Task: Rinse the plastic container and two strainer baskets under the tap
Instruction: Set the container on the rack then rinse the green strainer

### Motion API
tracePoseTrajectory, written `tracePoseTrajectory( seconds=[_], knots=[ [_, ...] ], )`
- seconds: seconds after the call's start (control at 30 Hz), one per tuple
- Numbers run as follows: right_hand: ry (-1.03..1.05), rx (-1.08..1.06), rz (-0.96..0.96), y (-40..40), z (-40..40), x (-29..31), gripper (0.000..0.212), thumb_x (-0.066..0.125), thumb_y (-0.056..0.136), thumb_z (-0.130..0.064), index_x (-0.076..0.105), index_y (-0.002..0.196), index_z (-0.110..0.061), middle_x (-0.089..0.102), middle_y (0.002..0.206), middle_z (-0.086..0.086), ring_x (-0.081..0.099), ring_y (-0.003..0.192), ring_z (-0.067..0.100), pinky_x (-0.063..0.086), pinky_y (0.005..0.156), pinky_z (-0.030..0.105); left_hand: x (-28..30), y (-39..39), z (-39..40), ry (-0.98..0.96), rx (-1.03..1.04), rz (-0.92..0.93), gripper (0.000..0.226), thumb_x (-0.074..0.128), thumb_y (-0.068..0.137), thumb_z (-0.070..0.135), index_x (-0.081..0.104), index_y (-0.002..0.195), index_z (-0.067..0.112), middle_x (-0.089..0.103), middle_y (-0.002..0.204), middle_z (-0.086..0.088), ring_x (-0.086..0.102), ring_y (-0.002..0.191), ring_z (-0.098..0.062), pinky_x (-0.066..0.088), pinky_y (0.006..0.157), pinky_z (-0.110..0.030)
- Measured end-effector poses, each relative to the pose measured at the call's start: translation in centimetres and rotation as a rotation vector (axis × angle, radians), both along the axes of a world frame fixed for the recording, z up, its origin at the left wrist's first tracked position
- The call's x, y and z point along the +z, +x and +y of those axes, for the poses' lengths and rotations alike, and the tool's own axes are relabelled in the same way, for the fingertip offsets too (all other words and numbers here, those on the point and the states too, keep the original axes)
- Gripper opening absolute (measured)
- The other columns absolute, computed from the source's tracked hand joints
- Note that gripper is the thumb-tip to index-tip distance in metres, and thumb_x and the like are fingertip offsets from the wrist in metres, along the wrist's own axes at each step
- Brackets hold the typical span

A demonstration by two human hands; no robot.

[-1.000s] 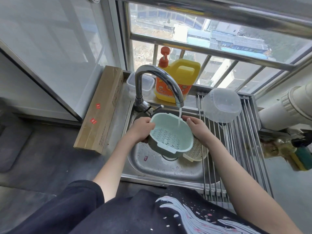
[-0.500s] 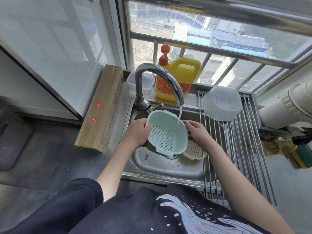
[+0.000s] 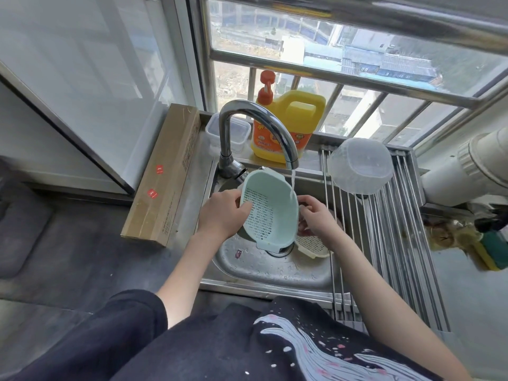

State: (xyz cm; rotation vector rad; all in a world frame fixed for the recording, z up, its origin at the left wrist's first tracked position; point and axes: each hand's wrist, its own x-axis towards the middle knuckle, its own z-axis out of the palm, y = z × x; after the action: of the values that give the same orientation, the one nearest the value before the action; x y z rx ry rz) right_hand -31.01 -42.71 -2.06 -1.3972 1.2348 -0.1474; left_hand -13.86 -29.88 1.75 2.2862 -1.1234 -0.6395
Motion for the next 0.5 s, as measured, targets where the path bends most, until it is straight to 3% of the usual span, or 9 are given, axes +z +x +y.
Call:
tracePoseTrajectory(
  seconds=[0.17,0.33,0.5],
  knots=[
    [-0.040,0.004,-0.012,0.1,0.0,0.7,0.028,0.032,0.104,-0.024,0.058,0.116,-0.027,0.063,0.094,-0.001,0.059,0.075,0.015,0.052,0.053,0.029,-0.6,-0.3,0.1,0.008,0.038,0.094,0.036,0.053,0.087,0.025,0.039,0.053,0.024,0.047,0.054,0.009,0.045,0.052,-0.010,0.028,0.047,-0.023],
    [-0.055,0.051,-0.054,0.2,-0.4,0.8,0.035,0.032,0.104,-0.021,0.056,0.124,-0.037,0.065,0.105,0.000,0.061,0.082,0.014,0.053,0.054,0.026,-1.8,0.1,0.2,0.029,0.100,0.133,0.059,0.045,0.092,0.049,0.043,0.046,0.013,0.051,0.046,-0.006,0.049,0.042,-0.019,0.035,0.046,-0.026],
    [0.002,-0.015,-0.156,0.7,-1.0,0.0,0.036,0.036,0.104,-0.017,0.052,0.132,-0.032,0.068,0.110,-0.003,0.063,0.090,0.014,0.052,0.063,0.024,-2.4,0.0,0.2,-0.036,0.142,0.066,0.058,0.044,0.095,0.033,0.047,0.044,0.005,0.052,0.050,-0.017,0.042,0.045,-0.023,0.031,0.045,-0.030]
  ],
)
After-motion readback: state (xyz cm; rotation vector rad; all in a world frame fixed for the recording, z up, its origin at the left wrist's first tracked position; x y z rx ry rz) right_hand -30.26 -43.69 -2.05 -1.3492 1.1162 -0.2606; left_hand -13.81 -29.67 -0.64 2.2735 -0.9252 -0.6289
